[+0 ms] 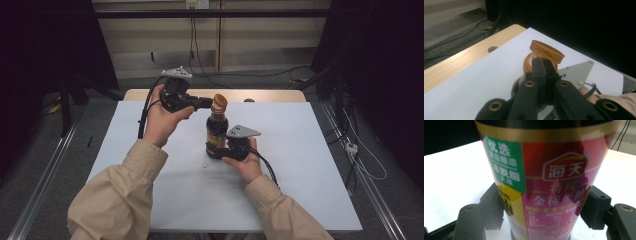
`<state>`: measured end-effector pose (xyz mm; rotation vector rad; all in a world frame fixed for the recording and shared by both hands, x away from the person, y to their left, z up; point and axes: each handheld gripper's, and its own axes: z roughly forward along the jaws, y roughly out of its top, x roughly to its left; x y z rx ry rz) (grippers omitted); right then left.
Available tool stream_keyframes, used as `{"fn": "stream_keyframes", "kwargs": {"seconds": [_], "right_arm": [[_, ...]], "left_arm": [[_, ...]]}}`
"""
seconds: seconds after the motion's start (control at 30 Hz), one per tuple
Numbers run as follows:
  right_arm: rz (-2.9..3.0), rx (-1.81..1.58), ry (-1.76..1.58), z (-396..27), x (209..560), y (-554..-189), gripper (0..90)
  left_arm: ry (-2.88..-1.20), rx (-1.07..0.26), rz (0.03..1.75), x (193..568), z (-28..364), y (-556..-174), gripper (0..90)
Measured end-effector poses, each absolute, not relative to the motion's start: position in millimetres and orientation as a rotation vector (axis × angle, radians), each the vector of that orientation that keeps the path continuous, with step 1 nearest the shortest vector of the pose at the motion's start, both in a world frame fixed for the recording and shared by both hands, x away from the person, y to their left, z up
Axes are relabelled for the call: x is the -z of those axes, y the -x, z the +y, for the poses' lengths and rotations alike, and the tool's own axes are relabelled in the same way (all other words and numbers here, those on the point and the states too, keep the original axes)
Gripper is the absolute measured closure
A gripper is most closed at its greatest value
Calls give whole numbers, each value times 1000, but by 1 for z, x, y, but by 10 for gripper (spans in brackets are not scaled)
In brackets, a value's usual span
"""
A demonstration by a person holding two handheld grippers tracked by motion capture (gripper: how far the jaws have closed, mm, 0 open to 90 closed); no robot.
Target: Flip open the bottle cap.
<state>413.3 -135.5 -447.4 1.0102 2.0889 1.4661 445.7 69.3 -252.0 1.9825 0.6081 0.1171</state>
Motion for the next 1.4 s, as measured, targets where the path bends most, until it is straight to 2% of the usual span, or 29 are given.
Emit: {"fn": "stream_keyframes", "kwargs": {"seconds": [0.17,0.37,1.4], "right_arm": [[2091,-1456,-1000,-134,448,-413,305],[2098,-1460,-1006,-134,448,-414,304],[2096,-1469,-1023,-135,448,-414,290]], "left_arm": [[-1936,-64,570,247,64,-445,900],[-1969,-97,548,243,48,-443,900],[-1953,-85,599,256,78,-443,900]]}}
